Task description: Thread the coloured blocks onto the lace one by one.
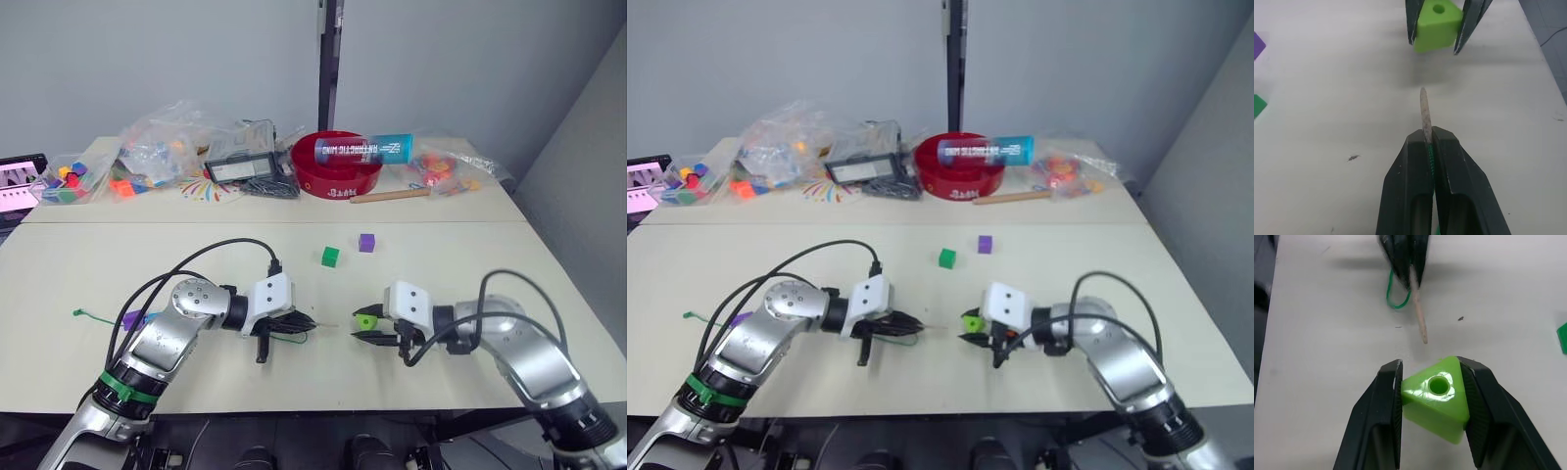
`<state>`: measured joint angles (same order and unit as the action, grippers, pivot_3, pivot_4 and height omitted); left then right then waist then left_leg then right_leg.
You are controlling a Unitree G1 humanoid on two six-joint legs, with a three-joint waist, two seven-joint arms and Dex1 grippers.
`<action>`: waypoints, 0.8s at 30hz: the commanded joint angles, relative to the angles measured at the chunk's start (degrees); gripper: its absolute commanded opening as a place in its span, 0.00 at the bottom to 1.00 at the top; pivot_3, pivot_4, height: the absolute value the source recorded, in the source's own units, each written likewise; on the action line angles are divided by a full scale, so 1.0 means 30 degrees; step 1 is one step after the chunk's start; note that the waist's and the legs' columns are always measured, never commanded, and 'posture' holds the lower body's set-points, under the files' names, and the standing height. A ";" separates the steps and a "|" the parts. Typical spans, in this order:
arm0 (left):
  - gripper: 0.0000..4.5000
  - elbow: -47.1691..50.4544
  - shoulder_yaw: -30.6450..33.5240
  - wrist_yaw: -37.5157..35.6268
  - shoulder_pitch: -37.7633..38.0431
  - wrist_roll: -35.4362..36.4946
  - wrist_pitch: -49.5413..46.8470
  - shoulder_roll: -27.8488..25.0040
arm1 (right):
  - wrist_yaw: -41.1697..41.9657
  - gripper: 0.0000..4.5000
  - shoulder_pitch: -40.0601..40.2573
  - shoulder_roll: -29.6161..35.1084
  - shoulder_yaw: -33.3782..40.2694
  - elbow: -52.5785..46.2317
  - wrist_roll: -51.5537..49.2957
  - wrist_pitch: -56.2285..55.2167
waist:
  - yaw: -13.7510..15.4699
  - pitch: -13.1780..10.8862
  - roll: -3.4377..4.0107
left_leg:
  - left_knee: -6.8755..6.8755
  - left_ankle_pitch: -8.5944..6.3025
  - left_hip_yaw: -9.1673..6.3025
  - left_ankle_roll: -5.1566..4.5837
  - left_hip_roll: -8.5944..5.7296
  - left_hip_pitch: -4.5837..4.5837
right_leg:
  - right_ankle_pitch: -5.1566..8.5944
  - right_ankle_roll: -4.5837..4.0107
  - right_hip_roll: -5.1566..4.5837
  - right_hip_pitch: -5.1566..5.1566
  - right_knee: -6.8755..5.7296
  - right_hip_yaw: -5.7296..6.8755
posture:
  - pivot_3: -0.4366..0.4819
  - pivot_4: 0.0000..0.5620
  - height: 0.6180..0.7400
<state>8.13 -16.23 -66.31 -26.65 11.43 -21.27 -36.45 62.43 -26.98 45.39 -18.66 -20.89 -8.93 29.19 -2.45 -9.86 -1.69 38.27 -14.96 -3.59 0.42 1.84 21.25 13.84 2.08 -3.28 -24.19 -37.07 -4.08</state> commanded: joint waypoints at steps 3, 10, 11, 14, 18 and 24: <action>0.00 0.0291 0.0297 0.0283 -0.0262 -0.0052 0.0381 0.0020 | 0.0844 0.25 -0.2143 0.0999 -0.3498 -0.0140 0.3435 0.2267 | 0.0098 0.0001 -0.0001 | -0.0004 -0.0002 -0.0010 -0.0002 0.0001 0.0009 | 0.0001 -0.0001 0.0001 -0.0008 0.0000 0.0012 | 0.48 0.27 0.92; 0.00 0.0443 0.0335 0.0467 -0.0334 -0.0074 0.0186 -0.0008 | 0.3186 0.25 -0.3472 0.1594 -0.6061 -0.0676 0.4783 0.4143 | 0.0110 0.0001 0.0001 | 0.0008 -0.0002 -0.0006 -0.0003 -0.0004 0.0032 | 0.0000 0.0001 -0.0011 -0.0018 0.0008 0.0011 | 0.48 0.27 0.92; 0.00 0.0458 0.0338 0.0480 -0.0331 -0.0066 0.0177 -0.0021 | 0.3395 0.25 -0.3664 0.1424 -0.6237 -0.0739 0.4676 0.4590 | 0.0109 0.0001 0.0000 | 0.0007 -0.0002 -0.0007 -0.0003 -0.0003 0.0030 | 0.0001 0.0001 -0.0010 -0.0018 0.0008 0.0014 | 0.48 0.27 0.92; 0.00 0.0595 0.0358 0.0590 -0.0290 -0.0012 0.0053 -0.0001 | 0.2384 0.25 -0.4146 -0.0175 -0.6246 0.0394 0.4932 0.5610 | 0.0084 0.0010 -0.0016 | 0.0008 -0.0002 -0.0008 -0.0003 -0.0003 0.0028 | 0.0001 0.0002 -0.0010 -0.0011 0.0014 0.0015 | 0.48 0.27 0.92; 0.00 0.0745 0.0351 0.0641 -0.0264 0.0056 -0.0050 -0.0022 | 0.2278 0.64 -0.3860 -0.0914 -0.5408 0.0045 0.4149 0.6552 | -0.0025 0.0013 -0.0020 | 0.0008 -0.0002 -0.0008 -0.0003 0.0006 0.0007 | -0.0004 -0.0006 0.0002 -0.0017 -0.0017 0.0010 | 0.48 0.27 0.92; 0.00 0.0986 0.0350 0.0660 -0.0203 0.0119 -0.0198 -0.0056 | 0.1902 0.99 -0.3726 -0.1021 -0.3932 -0.0873 0.3061 0.7212 | 0.0035 0.0010 -0.0018 | 0.0007 -0.0002 -0.0013 -0.0004 0.0002 0.0026 | -0.0003 -0.0005 -0.0003 -0.0024 -0.0009 0.0015 | 0.48 0.27 0.92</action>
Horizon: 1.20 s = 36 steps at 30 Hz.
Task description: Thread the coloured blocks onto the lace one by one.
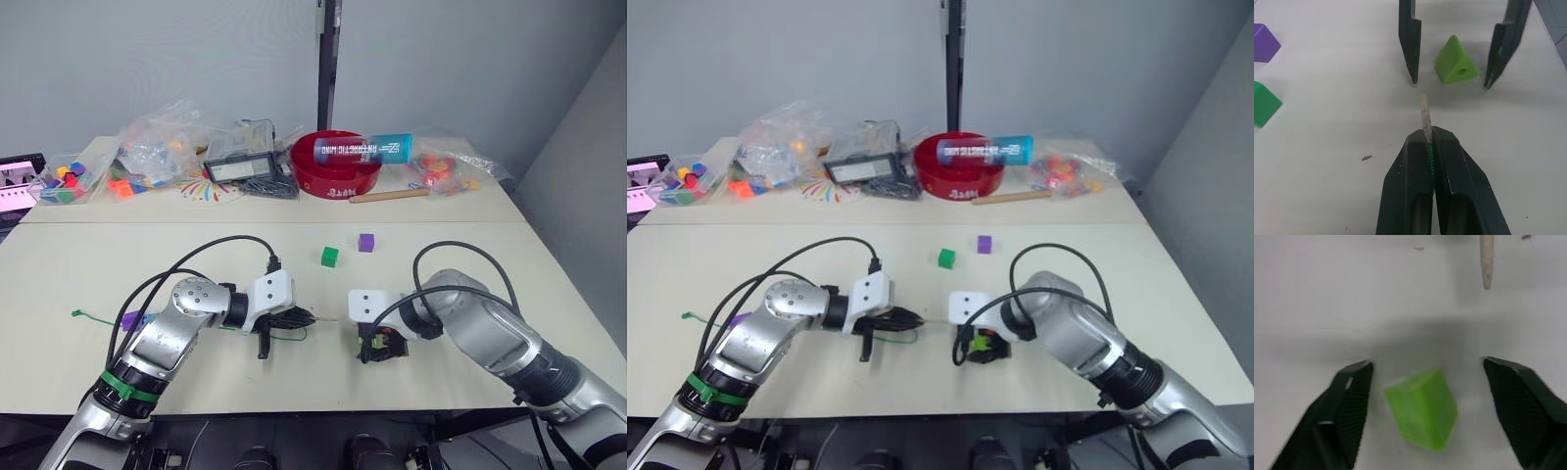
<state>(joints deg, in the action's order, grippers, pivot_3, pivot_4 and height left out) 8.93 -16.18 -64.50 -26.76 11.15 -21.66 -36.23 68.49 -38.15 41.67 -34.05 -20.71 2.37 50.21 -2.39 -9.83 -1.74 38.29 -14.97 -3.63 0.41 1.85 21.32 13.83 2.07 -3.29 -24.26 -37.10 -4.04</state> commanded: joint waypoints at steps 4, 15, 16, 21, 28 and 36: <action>0.00 0.0852 0.0348 0.0021 -0.0147 0.0278 -0.0161 -0.0153 | 0.0783 0.99 0.0735 0.1464 0.2533 -0.1863 -0.2229 -0.0535 | 0.0052 -0.0003 0.0003 | 0.0001 0.0000 0.0001 0.0001 -0.0007 0.0006 | 0.0000 0.0002 -0.0008 0.0001 0.0006 0.0001 | 0.48 0.27 0.92; 0.00 0.1153 0.0358 -0.0242 -0.0084 0.0532 -0.0374 -0.0216 | 0.0782 0.99 0.4384 0.0553 0.5704 0.4025 -0.4391 -0.9707 | -0.0038 -0.0005 -0.0003 | 0.0000 0.0000 0.0013 -0.0001 0.0002 -0.0009 | 0.0001 0.0003 0.0001 0.0009 0.0008 -0.0007 | 0.48 0.27 0.92; 0.00 0.1175 0.0364 -0.0245 -0.0072 0.0544 -0.0395 -0.0226 | 0.0701 0.99 0.4588 0.0289 0.5983 0.4643 -0.4494 -1.0183 | -0.0025 -0.0005 -0.0002 | -0.0001 0.0000 0.0011 -0.0001 0.0004 -0.0018 | 0.0001 0.0002 0.0003 0.0020 0.0007 -0.0006 | 0.48 0.27 0.92; 0.00 0.1260 0.0418 -0.0291 0.0039 0.0604 -0.0438 -0.0333 | 0.0644 0.99 0.5511 -0.0795 0.6629 0.6931 -0.4954 -1.1762 | 0.0001 -0.0006 0.0001 | 0.0000 0.0000 0.0016 0.0000 -0.0002 -0.0010 | 0.0000 0.0003 -0.0007 0.0016 0.0011 -0.0011 | 0.48 0.27 0.92; 0.00 0.1265 0.0516 -0.0397 0.0001 0.0653 -0.0463 -0.0452 | 0.0724 0.79 0.6657 -0.1292 0.7123 0.7476 -0.5373 -1.2474 | 0.0011 -0.0006 0.0001 | -0.0001 0.0000 0.0012 0.0000 -0.0001 -0.0019 | 0.0000 0.0003 -0.0002 0.0025 0.0003 -0.0011 | 0.48 0.27 0.92; 0.00 0.1221 0.0547 -0.0547 -0.0194 0.0695 -0.0469 -0.0458 | 0.0115 0.38 0.7323 -0.1701 0.7076 0.6981 -0.5181 -1.2740 | -0.0007 -0.0006 0.0002 | 0.0000 -0.0001 0.0015 0.0000 -0.0001 -0.0027 | 0.0001 0.0003 -0.0002 0.0032 0.0004 -0.0012 | 0.48 0.27 0.92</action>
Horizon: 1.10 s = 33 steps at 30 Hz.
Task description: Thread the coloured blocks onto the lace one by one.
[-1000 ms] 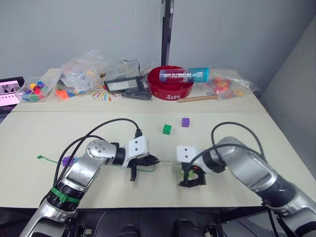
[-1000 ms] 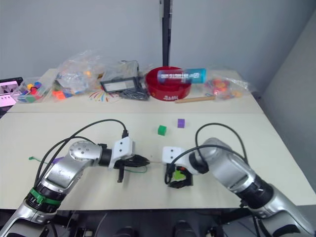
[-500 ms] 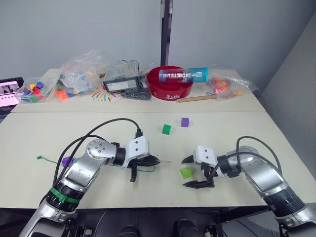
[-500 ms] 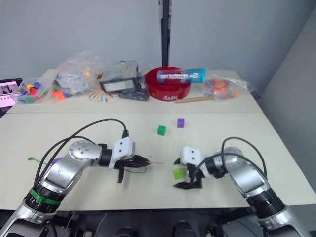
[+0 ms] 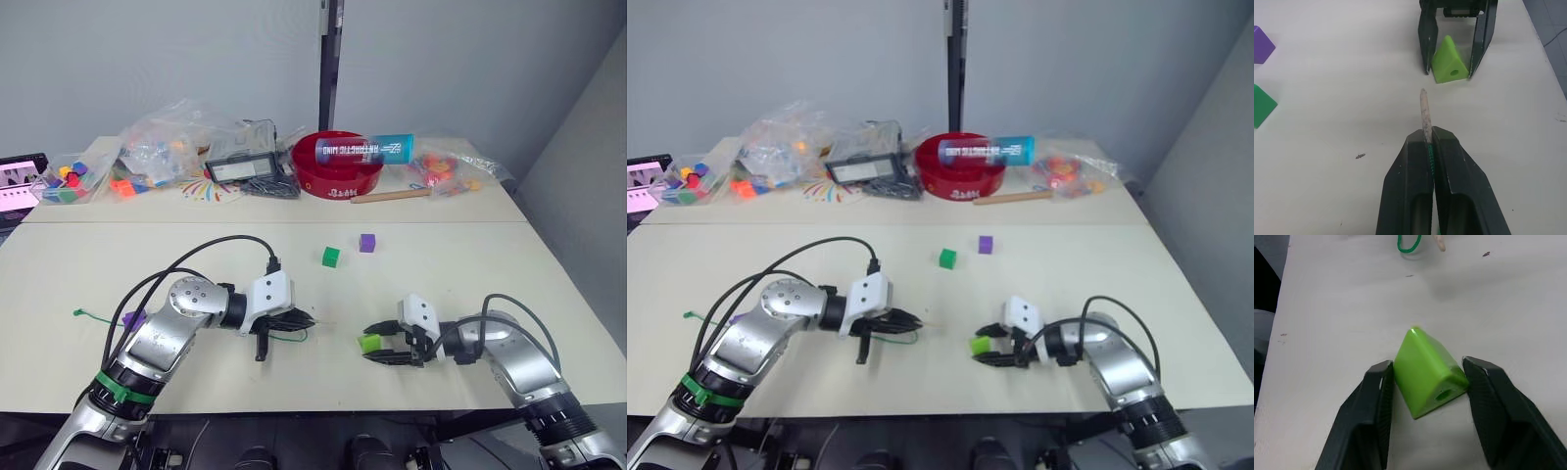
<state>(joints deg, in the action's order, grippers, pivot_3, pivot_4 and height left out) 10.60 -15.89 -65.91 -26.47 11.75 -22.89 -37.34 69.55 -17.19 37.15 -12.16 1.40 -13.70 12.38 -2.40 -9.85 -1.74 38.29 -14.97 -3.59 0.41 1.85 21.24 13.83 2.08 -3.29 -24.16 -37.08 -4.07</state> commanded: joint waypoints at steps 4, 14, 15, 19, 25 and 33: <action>0.00 0.0689 0.0425 -0.0101 -0.0425 0.0599 -0.0060 0.0043 | -0.0916 0.38 0.0207 -0.0456 -0.0385 -0.1102 0.0320 0.0508 | -0.0080 0.0000 0.0000 | -0.0001 0.0000 0.0000 0.0000 0.0004 -0.0007 | 0.0000 -0.0001 0.0006 0.0000 -0.0005 -0.0003 | 0.48 0.27 0.92; 0.00 0.1213 -0.0547 0.0230 0.0165 0.0004 -0.0190 -0.0004 | -0.4238 0.38 -0.0080 -0.1543 -0.1009 -0.2301 0.1696 0.4148 | -0.0247 0.0003 -0.0003 | -0.0001 0.0000 0.0001 -0.0001 0.0025 -0.0041 | -0.0010 -0.0017 0.0037 0.0010 -0.0027 -0.0020 | 0.48 0.27 0.92; 0.00 0.1322 -0.0538 0.0380 0.0268 -0.0077 -0.0237 -0.0028 | -0.4459 0.38 0.0025 -0.1621 -0.0944 -0.2425 0.1704 0.4350 | -0.0281 0.0002 -0.0003 | -0.0001 0.0000 0.0001 0.0000 0.0027 -0.0049 | -0.0012 -0.0020 0.0041 0.0017 -0.0029 -0.0021 | 0.48 0.27 0.92; 0.00 0.1611 -0.0363 0.0790 0.0593 -0.0227 -0.0459 -0.0106 | -0.5797 0.38 0.0748 -0.2115 -0.0589 -0.3258 0.1576 0.5316 | -0.0334 0.0003 -0.0004 | -0.0001 0.0001 -0.0002 0.0000 0.0029 -0.0053 | -0.0017 -0.0028 0.0042 0.0021 -0.0035 -0.0021 | 0.48 0.27 0.92; 0.00 0.1655 -0.0539 0.1224 0.0665 -0.0464 -0.0640 -0.0117 | -0.7606 0.38 0.2261 -0.3135 -0.0259 -0.5035 0.1154 0.6453 | -0.0370 0.0006 -0.0004 | -0.0001 0.0001 -0.0005 0.0000 0.0029 -0.0054 | -0.0017 -0.0027 0.0044 0.0023 -0.0036 -0.0020 | 0.48 0.27 0.92; 0.00 0.1880 -0.0849 0.1164 0.0629 -0.0261 -0.1215 0.0000 | -0.9252 0.38 0.3005 -0.3973 -0.0087 -0.6317 0.0875 0.7789 | -0.0405 0.0006 -0.0003 | -0.0002 0.0001 -0.0011 0.0000 0.0031 -0.0050 | -0.0016 -0.0026 0.0047 0.0019 -0.0036 -0.0018 | 0.48 0.27 0.92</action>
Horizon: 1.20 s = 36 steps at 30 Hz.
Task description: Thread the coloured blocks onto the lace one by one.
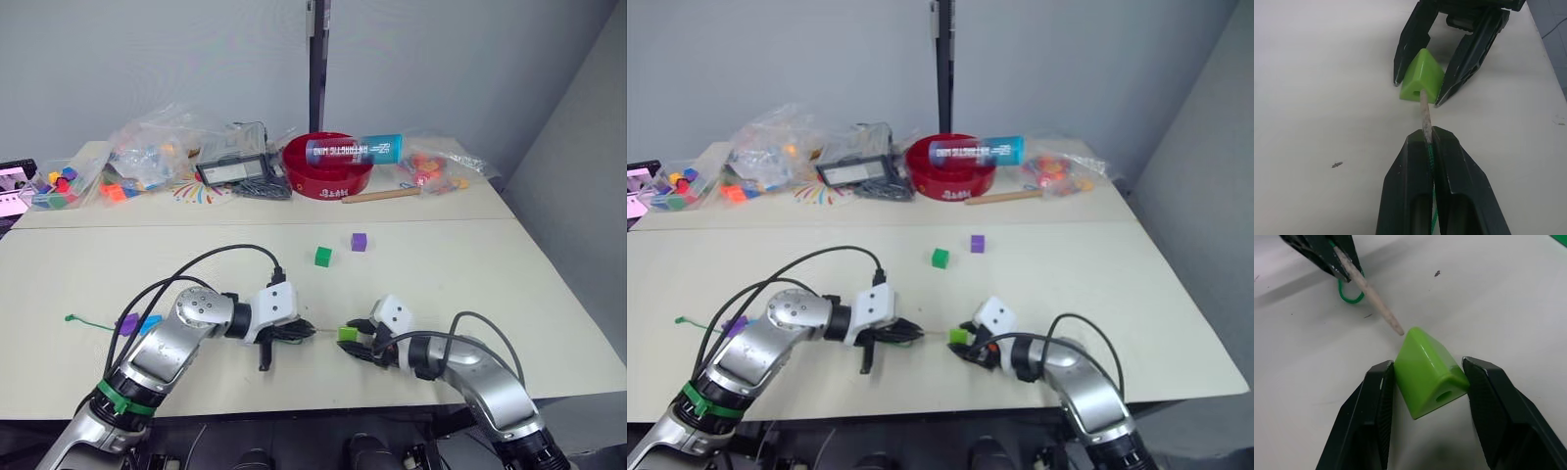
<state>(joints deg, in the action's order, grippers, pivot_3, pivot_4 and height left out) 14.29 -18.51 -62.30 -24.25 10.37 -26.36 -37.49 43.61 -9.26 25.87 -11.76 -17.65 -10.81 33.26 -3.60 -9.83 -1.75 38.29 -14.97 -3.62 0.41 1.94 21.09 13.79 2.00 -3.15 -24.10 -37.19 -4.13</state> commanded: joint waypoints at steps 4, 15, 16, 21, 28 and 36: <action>0.00 -0.0085 -0.0044 0.0025 -0.0215 0.0059 0.0349 0.0278 | -0.0813 0.38 0.0596 -0.0224 -0.0360 -0.0303 -0.0227 0.1016 | 0.0015 0.0000 0.0000 | 0.0000 0.0000 0.0001 0.0000 -0.0002 0.0003 | 0.0000 0.0000 -0.0002 0.0000 0.0004 0.0000 | 0.48 0.27 0.92; 0.00 -0.2200 -0.0062 -0.0207 0.0186 -0.0218 0.2425 0.0762 | -0.0649 0.38 0.0770 0.0261 -0.0499 -0.0380 -0.0608 0.0807 | 0.0161 0.0000 0.0001 | 0.0000 0.0000 0.0003 0.0000 -0.0007 0.0010 | 0.0002 0.0004 -0.0008 -0.0001 0.0017 0.0000 | 0.48 0.27 0.92; 0.00 -0.2338 -0.0044 -0.0204 0.0135 -0.0230 0.2504 0.0827 | -0.0644 0.38 0.0749 0.0273 -0.0525 -0.0379 -0.0637 0.0814 | 0.0186 0.0000 0.0001 | -0.0001 0.0000 0.0003 0.0000 -0.0007 0.0010 | 0.0002 0.0004 -0.0008 -0.0002 0.0017 0.0002 | 0.48 0.27 0.92; 0.00 -0.2373 0.0079 -0.0152 0.0026 -0.0033 0.2438 0.1321 | -0.0702 0.38 0.0639 0.0263 -0.0664 -0.0354 -0.0653 0.0883 | 0.0265 0.0001 0.0000 | 0.0000 0.0000 0.0008 0.0000 -0.0008 0.0012 | 0.0002 0.0004 -0.0009 0.0002 0.0024 -0.0001 | 0.48 0.27 0.92; 0.00 -0.2186 0.0320 0.0067 0.0289 -0.0017 0.2356 0.1524 | -0.0633 0.38 0.0602 0.0353 -0.0733 -0.0385 -0.0678 0.0961 | 0.0263 0.0001 0.0000 | 0.0000 -0.0001 0.0009 -0.0001 -0.0008 0.0010 | 0.0002 0.0004 -0.0009 0.0001 0.0024 -0.0003 | 0.48 0.27 0.92; 0.00 -0.1678 0.0673 0.0277 0.1099 0.0017 0.2344 0.1082 | -0.0673 0.38 0.0533 0.0390 -0.0700 -0.0319 -0.0668 0.1005 | 0.0269 0.0001 0.0000 | -0.0001 -0.0001 0.0009 -0.0001 -0.0006 0.0010 | 0.0002 0.0005 -0.0009 0.0000 0.0024 -0.0002 | 0.48 0.27 0.92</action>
<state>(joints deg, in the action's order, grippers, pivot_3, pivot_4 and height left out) 7.36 -18.31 -62.28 -21.05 9.90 -19.79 -33.92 41.13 -8.26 26.69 -12.27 -19.54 -12.54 34.94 -2.79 -9.83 -1.75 38.28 -14.97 -3.59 0.41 1.93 21.12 13.79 2.01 -3.18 -24.10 -37.12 -4.14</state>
